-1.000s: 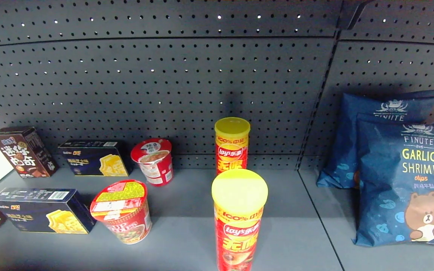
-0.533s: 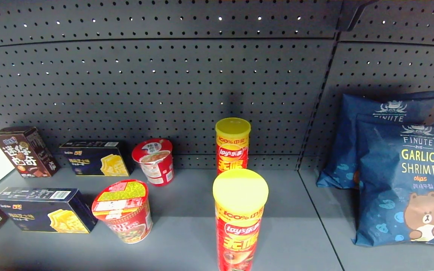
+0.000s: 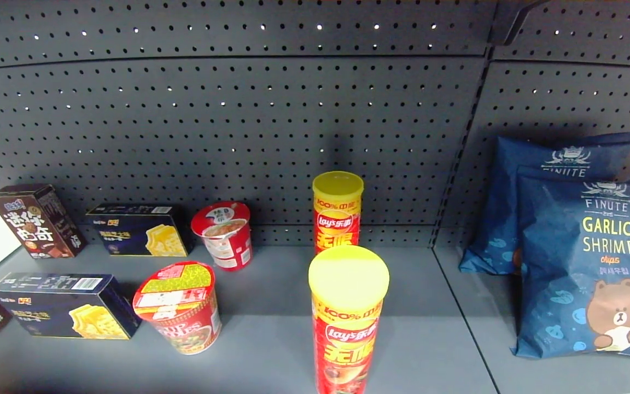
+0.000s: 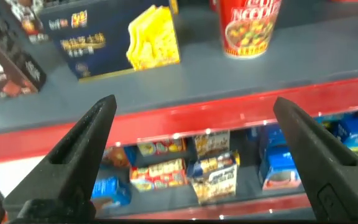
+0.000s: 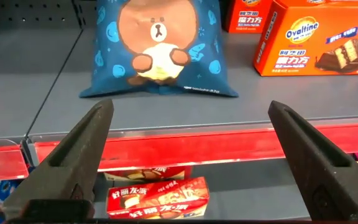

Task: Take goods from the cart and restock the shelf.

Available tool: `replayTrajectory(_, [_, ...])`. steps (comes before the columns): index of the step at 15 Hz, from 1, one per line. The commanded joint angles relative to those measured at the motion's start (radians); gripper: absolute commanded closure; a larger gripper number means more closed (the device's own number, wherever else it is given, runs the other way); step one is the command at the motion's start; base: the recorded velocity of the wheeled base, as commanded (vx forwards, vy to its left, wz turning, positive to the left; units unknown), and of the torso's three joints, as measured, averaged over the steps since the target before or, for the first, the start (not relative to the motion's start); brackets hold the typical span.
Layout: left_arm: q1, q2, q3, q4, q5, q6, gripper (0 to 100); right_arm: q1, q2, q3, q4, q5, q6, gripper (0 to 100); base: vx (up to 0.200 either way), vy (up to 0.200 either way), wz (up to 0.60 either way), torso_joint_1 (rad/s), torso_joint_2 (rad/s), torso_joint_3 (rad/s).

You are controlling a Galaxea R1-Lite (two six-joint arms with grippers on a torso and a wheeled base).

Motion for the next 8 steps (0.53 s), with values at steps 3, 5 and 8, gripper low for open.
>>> replayTrajectory(3, [0.001,0.001,0.013,-0.020,-0.026,-0.005,0,0.000,0.006,0.000,-0.002,0.000,0.001,0,0.000,0.000,0.00,0.000,0.00,0.000])
replayTrajectory(5, [0.001,0.001,0.013,-0.021,-0.029,-0.008,0,0.000,0.006,0.000,0.000,0.000,0.001,0,0.000,0.000,0.00,0.000,0.00,0.000])
replayTrajectory(8, [0.001,0.001,0.013,-0.021,-0.040,-0.002,0,0.000,0.006,0.000,-0.002,0.000,0.000,0,0.000,0.000,0.00,0.000,0.00,0.000])
